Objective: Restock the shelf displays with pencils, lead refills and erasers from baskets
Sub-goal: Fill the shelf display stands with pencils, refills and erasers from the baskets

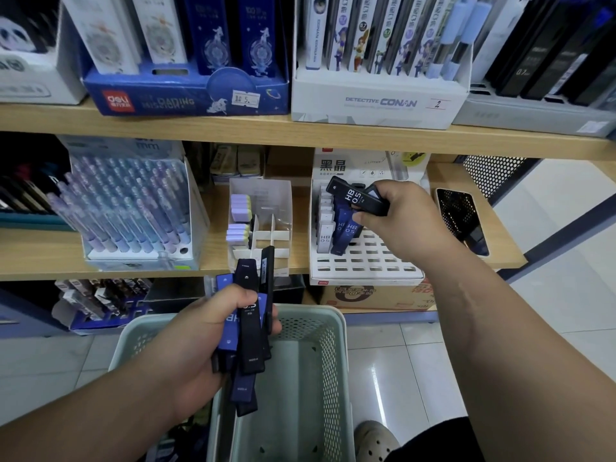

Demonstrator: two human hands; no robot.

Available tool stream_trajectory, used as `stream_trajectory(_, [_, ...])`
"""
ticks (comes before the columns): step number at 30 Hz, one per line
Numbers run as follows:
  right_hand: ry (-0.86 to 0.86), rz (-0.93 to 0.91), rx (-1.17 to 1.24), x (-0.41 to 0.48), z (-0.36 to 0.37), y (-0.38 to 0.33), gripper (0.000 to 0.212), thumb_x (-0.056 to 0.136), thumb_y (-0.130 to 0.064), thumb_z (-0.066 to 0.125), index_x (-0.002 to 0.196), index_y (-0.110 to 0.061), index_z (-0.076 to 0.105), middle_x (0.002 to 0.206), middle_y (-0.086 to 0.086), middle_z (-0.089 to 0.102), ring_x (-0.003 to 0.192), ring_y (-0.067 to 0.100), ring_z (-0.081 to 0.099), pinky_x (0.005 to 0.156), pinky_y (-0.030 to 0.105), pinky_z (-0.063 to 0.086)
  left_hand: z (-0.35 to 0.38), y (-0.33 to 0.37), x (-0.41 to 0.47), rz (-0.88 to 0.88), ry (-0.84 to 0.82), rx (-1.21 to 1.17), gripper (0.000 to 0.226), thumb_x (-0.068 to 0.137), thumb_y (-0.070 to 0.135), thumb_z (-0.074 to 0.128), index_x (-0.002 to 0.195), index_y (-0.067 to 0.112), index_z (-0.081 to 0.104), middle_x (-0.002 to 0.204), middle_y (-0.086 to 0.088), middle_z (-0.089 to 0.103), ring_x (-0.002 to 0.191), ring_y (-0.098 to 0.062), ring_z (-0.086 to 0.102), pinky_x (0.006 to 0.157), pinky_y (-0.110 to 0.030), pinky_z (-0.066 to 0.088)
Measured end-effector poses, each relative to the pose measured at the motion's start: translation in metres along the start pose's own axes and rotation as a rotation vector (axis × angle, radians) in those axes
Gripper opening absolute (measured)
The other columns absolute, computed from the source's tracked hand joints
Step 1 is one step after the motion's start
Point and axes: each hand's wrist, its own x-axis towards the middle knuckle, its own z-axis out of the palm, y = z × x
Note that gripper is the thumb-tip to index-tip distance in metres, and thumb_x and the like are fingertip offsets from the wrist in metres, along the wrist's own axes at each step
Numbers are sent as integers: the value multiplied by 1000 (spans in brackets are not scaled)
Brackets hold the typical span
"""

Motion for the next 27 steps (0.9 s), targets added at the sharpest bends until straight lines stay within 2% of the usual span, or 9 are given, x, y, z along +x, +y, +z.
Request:
stream_trajectory(3, [4,-24,-13,0,1,0,16,87,-14,77,79,-15,63,67,-7,52,55,7,43,51,25,32,0,0,0,-4,6,-4,37,87,25,57,107,-2,71,92,-21,75,66,-18,71,64,-32,46])
stream_trajectory(7, [-14,-31,-37,-1,0,1,17,88,-14,76,79,-16,62,67,-7,52,55,7,44,52,26,31,1,2,-3,5,1,-15,35,91,24,55,110,-1,70,97,-21,75,68,-19,72,66,-32,48])
stream_trajectory(9, [-30,-36,-50,-1,-1,0,24,88,-14,76,74,-20,58,65,-8,51,54,6,43,50,24,31,1,3,-4,16,4,-23,34,91,23,56,110,-1,70,97,-20,75,70,-19,72,67,-33,48])
stream_trajectory(12, [-43,-51,-74,-2,-2,-3,35,87,-14,77,68,-28,52,63,-9,50,53,4,43,45,13,29,2,5,-5,9,2,-7,36,91,25,56,110,-1,71,95,-20,76,72,-20,71,68,-33,46])
stream_trajectory(16, [-66,-80,-104,-3,-4,-7,32,88,-13,76,70,-26,52,65,-8,50,54,4,44,45,12,31,4,6,-6,18,3,-16,34,91,24,56,109,-1,70,97,-20,76,79,-22,71,68,-32,47])
stream_trajectory(19, [-93,-94,-138,-1,-6,-9,38,88,-12,75,68,-30,49,66,-6,49,54,7,44,44,13,29,6,6,-8,25,-2,-19,32,92,23,56,108,0,71,102,-21,75,76,-19,73,65,-30,48])
stream_trajectory(27, [-129,-104,-176,4,-10,-11,32,88,-11,76,69,-23,53,64,-6,49,55,5,42,44,14,27,4,5,-5,16,-4,-18,32,90,25,56,105,1,72,95,-20,76,76,-21,72,70,-34,47])
